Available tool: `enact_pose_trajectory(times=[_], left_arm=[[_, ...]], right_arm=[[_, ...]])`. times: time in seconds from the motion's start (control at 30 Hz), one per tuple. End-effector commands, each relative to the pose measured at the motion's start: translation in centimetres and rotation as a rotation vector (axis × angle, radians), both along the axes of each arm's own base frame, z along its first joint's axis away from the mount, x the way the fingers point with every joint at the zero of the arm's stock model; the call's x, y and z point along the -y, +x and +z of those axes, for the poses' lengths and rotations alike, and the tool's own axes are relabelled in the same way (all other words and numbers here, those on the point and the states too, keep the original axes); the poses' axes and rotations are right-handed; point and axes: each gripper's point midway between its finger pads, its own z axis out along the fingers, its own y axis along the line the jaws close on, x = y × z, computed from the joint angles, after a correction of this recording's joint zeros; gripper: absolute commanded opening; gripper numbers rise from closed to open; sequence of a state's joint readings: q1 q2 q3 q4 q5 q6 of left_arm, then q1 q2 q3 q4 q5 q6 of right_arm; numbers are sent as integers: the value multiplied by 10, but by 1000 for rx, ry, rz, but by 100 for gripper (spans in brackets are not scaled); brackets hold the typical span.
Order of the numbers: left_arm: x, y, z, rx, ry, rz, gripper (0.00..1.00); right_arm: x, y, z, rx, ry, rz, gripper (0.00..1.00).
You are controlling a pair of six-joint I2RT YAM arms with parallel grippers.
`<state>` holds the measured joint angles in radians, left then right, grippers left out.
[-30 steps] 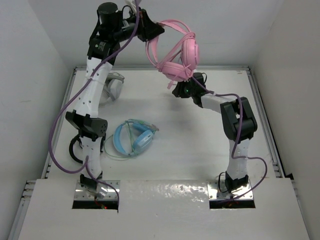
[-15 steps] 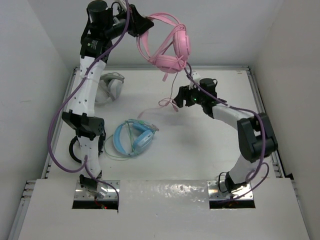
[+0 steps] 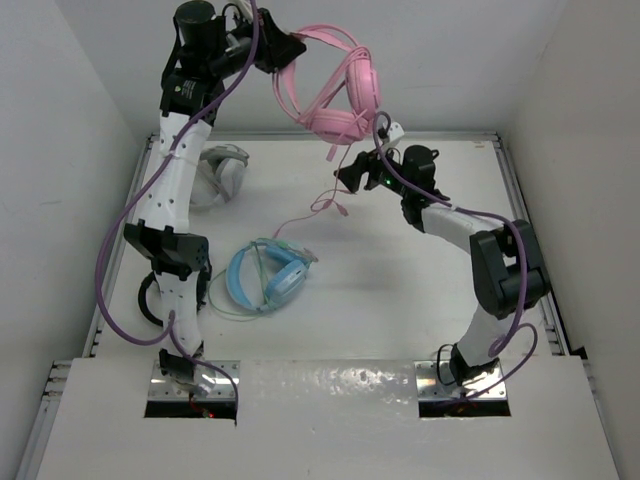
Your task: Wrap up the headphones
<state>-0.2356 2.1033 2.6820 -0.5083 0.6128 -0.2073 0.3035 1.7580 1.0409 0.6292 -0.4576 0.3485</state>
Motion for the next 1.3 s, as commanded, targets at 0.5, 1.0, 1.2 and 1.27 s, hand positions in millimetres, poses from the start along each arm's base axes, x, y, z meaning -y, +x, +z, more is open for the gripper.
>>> enact_pose_trajectory(times=[0.5,1.0,1.2,1.27], left_arm=[[-33,-27,82,179,-98,98,0],[-34,-26,78,160,-96,106,0],[-37,-29,83,166,-97,120,0],[-38,-30,85,168,-105,117,0]], right_arm=[[39,-17,5,9,-78,-21,72],[7,67,29,68,118,-315,61],[24,100,10,36,163,-480,27],[14,102,10,30,154,-425,30]])
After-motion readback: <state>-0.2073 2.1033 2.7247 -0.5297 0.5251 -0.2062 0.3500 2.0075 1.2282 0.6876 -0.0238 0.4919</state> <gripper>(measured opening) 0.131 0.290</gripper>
